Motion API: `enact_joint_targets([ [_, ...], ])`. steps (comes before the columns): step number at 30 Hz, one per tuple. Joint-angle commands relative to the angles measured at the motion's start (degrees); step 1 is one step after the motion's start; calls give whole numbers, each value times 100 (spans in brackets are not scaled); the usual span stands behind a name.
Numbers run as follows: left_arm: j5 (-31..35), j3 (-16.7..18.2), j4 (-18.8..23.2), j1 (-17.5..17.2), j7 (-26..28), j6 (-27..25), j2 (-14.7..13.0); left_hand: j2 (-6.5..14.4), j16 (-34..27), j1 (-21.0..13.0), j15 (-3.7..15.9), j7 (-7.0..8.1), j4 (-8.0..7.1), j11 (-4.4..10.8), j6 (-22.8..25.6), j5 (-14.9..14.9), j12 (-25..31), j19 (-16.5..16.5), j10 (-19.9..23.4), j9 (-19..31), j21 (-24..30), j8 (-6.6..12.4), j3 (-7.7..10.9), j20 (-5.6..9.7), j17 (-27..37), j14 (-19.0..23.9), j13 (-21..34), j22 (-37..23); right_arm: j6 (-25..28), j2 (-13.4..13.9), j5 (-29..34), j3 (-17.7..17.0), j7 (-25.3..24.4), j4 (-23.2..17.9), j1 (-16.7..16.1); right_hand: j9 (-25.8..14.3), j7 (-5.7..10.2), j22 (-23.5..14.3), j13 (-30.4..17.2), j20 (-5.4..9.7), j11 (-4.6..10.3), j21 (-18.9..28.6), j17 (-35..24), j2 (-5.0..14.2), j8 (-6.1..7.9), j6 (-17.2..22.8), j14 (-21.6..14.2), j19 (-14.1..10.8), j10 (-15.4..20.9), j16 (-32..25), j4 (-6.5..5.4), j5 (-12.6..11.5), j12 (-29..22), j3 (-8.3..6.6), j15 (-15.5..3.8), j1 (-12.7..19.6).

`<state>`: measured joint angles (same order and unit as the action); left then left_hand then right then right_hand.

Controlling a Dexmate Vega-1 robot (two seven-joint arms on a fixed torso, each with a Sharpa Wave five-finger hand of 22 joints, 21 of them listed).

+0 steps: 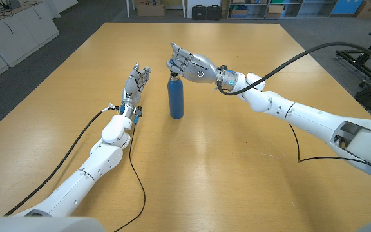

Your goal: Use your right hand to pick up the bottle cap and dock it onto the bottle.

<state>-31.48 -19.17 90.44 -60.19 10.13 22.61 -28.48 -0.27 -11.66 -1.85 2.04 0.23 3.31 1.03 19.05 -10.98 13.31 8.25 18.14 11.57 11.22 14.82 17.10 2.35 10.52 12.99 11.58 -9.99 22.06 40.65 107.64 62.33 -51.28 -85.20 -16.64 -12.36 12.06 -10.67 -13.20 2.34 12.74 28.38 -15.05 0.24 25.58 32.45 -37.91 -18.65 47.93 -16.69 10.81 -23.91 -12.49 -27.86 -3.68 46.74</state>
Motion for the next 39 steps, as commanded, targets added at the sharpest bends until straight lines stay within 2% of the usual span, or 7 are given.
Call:
enact_joint_targets([
  [1, -43, -6, -60, -24, -59, 57, 21, 19, 12, -16, 175, 27, 46, -3, 41, 30, -11, 7, 33, 20, -9, -11, 9, 100, 29, 41, 21, -17, -45, 46, -16, -10, 121, -170, -98, -36, 88, -11, -25, 762, 13, -5, -26, 355, 112, 1176, -14, 21, -3, 12, -220, 15, 11, -279, -829, 391],
  [12, -74, -6, -100, -57, -86, 119, 47, 21, 13, -14, 171, 25, 50, -5, 47, 30, -18, 1, 30, 21, -11, -16, 8, 92, 29, 43, 22, -17, -91, -91, -58, -19, 85, 80, 20, -39, 88, -11, -29, 762, 14, -11, -34, 359, 121, 1183, -30, 16, 1, 18, -226, 24, 12, -291, -829, 390],
  [31, -104, 21, -117, -88, -103, 145, 37, 22, 14, -11, 175, 28, 56, 5, 45, 30, -27, 0, 33, 23, -11, -29, 6, 93, 29, 44, 23, -16, -186, 72, -197, -7, 20, -30, -59, -44, 88, -12, -39, 756, 14, -25, -53, 363, 138, 1196, -65, 11, 21, 31, -240, 46, 9, -312, -824, 375],
  [39, -104, 11, -131, -53, -123, 134, 39, 22, 18, -10, 172, 33, 59, -12, 46, 31, -27, -1, 44, 23, -11, -35, 5, 90, 29, 37, 24, -16, -195, 54, -152, -8, 79, -31, -66, -48, 88, -12, -47, 750, 14, -36, -66, 358, 154, 1210, -86, 7, 46, 44, -246, 62, 3, -325, -821, 360],
])
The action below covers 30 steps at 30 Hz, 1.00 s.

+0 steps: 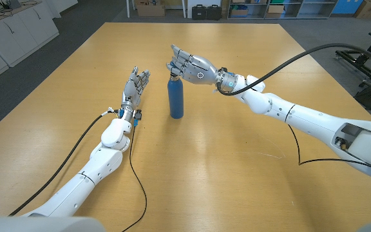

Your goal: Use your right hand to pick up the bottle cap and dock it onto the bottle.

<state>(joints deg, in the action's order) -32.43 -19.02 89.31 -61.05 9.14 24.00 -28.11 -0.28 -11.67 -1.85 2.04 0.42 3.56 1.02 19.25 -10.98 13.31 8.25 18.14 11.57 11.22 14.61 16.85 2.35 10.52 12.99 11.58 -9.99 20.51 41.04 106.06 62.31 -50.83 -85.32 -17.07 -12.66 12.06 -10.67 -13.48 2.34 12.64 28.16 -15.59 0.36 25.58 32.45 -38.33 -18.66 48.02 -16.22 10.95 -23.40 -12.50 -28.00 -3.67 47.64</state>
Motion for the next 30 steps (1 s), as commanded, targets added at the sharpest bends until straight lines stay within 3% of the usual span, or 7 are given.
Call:
enact_joint_targets([
  [1, -15, -7, -24, 38, -31, -9, 5, 23, 19, -10, 172, 10, 35, -6, 24, 31, -27, -3, 44, 23, -12, -16, 30, 90, 29, 36, 24, -16, -46, 9, 9, -5, 39, -17, -19, -17, 88, -11, -19, 750, 24, -15, -12, 346, 154, 1210, -45, 7, 37, -3, -259, 11, 4, -311, -821, 270],
  [16, -22, 13, -34, 22, -7, -13, -1, 24, 22, -8, 174, 7, 41, -3, 32, 31, -35, -3, 46, 24, -11, -25, 29, 94, 30, 32, 25, -16, -50, -94, -9, 53, -92, 113, -11, -20, 88, -12, -27, 742, 24, -27, -25, 337, 169, 1223, -59, 5, 55, 13, -265, 29, 3, -324, -817, 251],
  [30, -63, 19, -113, 25, -56, 36, 17, 27, 22, -7, 169, 11, 45, -8, 33, 31, -40, -2, 46, 25, -10, -32, 29, 91, 29, 35, 26, -16, -65, -182, -26, 148, -173, 247, 88, -15, 87, -18, -29, 682, 21, -78, -52, 211, 149, 1131, 18, 47, -21, 100, -265, 73, 46, -319, -810, 166],
])
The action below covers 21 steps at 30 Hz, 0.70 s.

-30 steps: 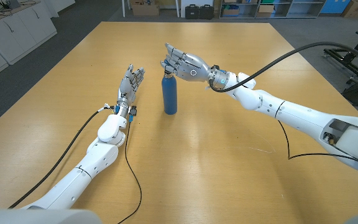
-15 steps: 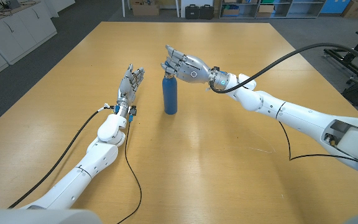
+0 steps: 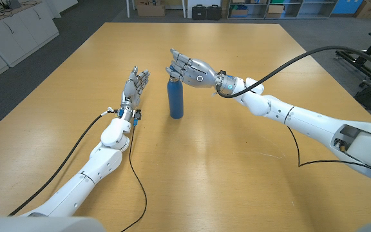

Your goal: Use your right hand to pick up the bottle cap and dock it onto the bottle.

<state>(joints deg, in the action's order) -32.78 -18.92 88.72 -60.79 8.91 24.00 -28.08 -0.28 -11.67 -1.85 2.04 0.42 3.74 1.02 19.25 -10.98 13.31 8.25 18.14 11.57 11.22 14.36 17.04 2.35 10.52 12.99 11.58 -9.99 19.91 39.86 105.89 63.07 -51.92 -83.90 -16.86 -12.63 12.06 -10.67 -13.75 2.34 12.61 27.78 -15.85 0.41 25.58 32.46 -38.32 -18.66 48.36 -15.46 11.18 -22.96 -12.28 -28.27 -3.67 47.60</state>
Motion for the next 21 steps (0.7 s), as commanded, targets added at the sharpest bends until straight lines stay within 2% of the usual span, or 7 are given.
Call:
enact_joint_targets([
  [1, -29, 8, -55, 0, -36, 34, 12, 28, 23, -8, 171, 15, 28, 5, 29, 31, -44, -2, 38, 25, -10, -9, 11, 90, 29, 34, 26, -16, -8, -63, -13, 80, -75, 108, 70, -15, 86, -19, -2, 662, 23, -48, -32, 177, 139, 1101, 22, 55, -73, 30, -296, 36, 30, -281, -802, 142],
  [10, -57, 9, -99, 16, -80, 52, 14, 31, 25, -10, 175, 13, 32, 3, 39, 31, -44, -1, 46, 26, -10, -10, 12, 85, 29, 32, 26, -16, 23, -59, -20, 136, -146, 140, 70, 14, 81, -30, 1, 565, 17, -107, -76, 13, 14, 797, 176, 122, -274, 121, -339, 59, 85, -229, -806, -49],
  [21, -87, 15, -130, 20, -127, 69, 5, 34, 21, -12, 167, 19, 37, -1, 42, 31, -46, 0, 52, 27, -9, -15, 14, 79, 29, 42, 27, -16, 90, -72, -4, 167, -170, 169, 81, 49, 77, -38, 16, 443, 5, -220, -169, -109, -251, 197, 545, 271, -879, 264, -385, 35, 163, -193, -799, -287],
])
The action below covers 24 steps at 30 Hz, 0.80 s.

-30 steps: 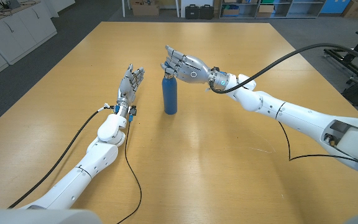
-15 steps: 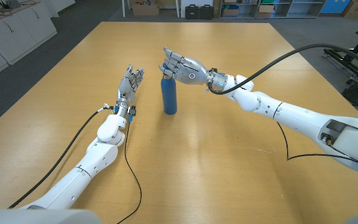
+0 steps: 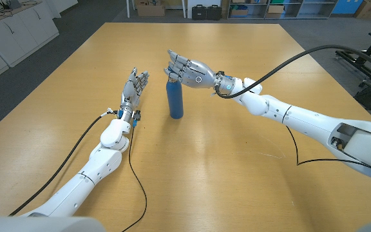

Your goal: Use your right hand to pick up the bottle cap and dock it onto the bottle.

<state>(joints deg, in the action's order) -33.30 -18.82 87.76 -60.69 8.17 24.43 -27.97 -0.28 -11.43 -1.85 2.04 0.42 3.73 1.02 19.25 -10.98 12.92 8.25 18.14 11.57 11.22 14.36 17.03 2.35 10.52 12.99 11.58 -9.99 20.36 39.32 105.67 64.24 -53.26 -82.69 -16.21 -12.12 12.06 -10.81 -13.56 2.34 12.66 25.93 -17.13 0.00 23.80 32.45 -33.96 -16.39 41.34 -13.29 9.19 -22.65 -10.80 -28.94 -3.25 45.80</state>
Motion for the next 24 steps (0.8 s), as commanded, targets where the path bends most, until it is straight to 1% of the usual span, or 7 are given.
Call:
enact_joint_targets([
  [1, -35, 6, -35, 8, -53, 26, -6, 35, -3, -12, 167, 18, 39, -4, 44, 31, -5, 0, 55, 27, -9, -15, 15, 82, 29, 43, 27, -16, 48, -24, 17, 54, -42, 56, 18, 0, 76, -24, -1, 432, -1, -46, -50, -73, -100, 136, 143, 59, -242, 56, -186, 2, 18, -126, -846, -121],
  [5, -51, 14, -45, 2, -63, 32, -9, 37, -2, -13, 176, 20, 41, 5, 45, 31, -9, 1, 51, 27, -9, -18, 16, 78, 29, 41, 27, -16, 95, -48, 48, 66, -7, 93, 24, 10, 74, -25, 4, 369, -7, -130, -123, -124, -295, -306, 468, 165, -742, 127, -208, -22, 25, -94, -818, -270],
  [10, -69, 22, -48, -12, -75, 31, -19, 39, -1, -15, 176, 23, 44, 6, 43, 31, -12, 1, 49, 28, -9, -22, 17, 73, 29, 41, 28, -16, 170, -86, 74, 78, 28, 139, 22, 9, 69, -24, 3, 312, -10, -210, -184, -157, -458, -682, 774, 263, -1166, 164, -227, -53, 16, -58, -800, -400],
  [11, -70, 23, -48, -12, -76, 30, -21, 39, -2, -15, 174, 22, 45, 2, 44, 31, -10, 2, 54, 28, -8, -22, 17, 74, 29, 42, 28, -16, 180, -90, 72, 80, 23, 145, 23, 9, 69, -24, 3, 310, -12, -217, -188, -163, -473, -717, 804, 272, -1208, 169, -226, -55, 18, -55, -785, -409],
  [12, -71, 24, -44, -16, -75, 26, -25, 39, 0, -15, 171, 26, 45, 10, 44, 31, -10, 2, 58, 28, -8, -23, 17, 77, 29, 38, 28, -16, 189, -98, 61, 80, 15, 153, 22, 10, 67, -26, 4, 305, -14, -241, -201, -180, -533, -855, 918, 298, -1365, 182, -223, -66, 23, -45, -730, -442],
  [17, -79, 26, -36, -23, -81, 11, -37, 40, 2, -16, 171, 29, 48, 17, 43, 31, -14, 2, 53, 28, -8, -26, 17, 74, 29, 34, 28, -16, 240, -110, 60, 83, 49, 157, 26, 12, 61, -26, 3, 272, -16, -284, -220, -201, -656, -1147, 1079, 344, -1596, 190, -219, -84, 18, -31, -646, -496],
  [24, -79, 37, 2, -31, -79, -12, -67, 44, -2, -16, 164, 32, 51, -8, 49, 32, -16, -1, 56, 29, -9, -29, 19, 74, 29, 45, 29, -16, 244, -71, 38, 67, 199, 108, 26, 13, 57, -26, 1, 253, -16, -317, -230, -216, -766, -1414, 1232, 372, -1770, 203, -217, -98, 9, -21, -565, -541],
])
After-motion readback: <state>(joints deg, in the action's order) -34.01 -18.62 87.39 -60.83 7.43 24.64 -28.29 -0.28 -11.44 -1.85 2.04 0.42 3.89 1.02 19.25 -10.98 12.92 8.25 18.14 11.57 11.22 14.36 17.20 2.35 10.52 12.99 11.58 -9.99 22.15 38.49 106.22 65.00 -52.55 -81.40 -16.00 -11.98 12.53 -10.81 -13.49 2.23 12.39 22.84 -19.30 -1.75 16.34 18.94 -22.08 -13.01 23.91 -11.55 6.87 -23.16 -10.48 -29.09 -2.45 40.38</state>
